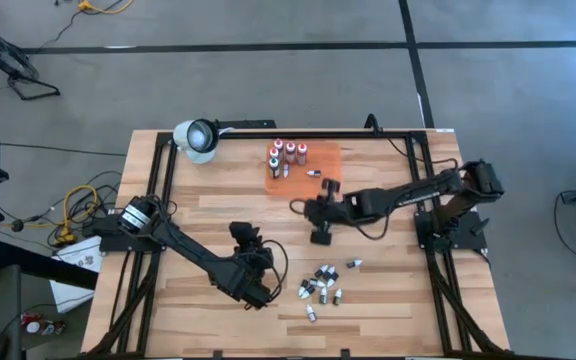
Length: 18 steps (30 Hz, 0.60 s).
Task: Pick & Place food coloring
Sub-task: Put the red small food coloring bottle into the orange bin
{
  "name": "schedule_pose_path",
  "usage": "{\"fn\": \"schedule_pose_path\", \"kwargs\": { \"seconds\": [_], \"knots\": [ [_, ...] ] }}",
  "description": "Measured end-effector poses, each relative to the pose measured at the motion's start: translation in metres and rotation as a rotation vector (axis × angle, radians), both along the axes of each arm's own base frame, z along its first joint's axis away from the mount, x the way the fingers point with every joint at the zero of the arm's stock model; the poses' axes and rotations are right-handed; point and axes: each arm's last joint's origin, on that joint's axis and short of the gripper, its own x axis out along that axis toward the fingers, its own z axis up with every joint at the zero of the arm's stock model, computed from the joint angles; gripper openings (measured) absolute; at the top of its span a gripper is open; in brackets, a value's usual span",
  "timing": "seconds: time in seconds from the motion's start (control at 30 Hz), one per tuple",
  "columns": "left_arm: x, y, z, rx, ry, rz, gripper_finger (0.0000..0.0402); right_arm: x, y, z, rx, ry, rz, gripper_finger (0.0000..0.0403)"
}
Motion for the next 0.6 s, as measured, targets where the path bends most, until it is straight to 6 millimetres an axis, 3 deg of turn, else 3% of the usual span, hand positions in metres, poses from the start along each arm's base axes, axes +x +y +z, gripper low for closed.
{"fn": "schedule_pose_path", "kwargs": {
  "seconds": [0.13,0.37,0.6],
  "knots": [
    [0.002,0.005,0.000,0.018,-0.006,0.007,0.0141,0.005,-0.028,0.013,-0.105,-0.009,-0.095,0.0071],
    [0.006,0.008,0.000,0.016,-0.009,0.010,0.0141,-0.003,-0.089,0.014,-0.073,0.012,-0.267,0.0072],
    [0.008,0.008,0.000,0.023,0.011,-0.013,0.0141,-0.008,-0.111,0.013,0.012,0.002,-0.304,0.0072]
  ]
}}
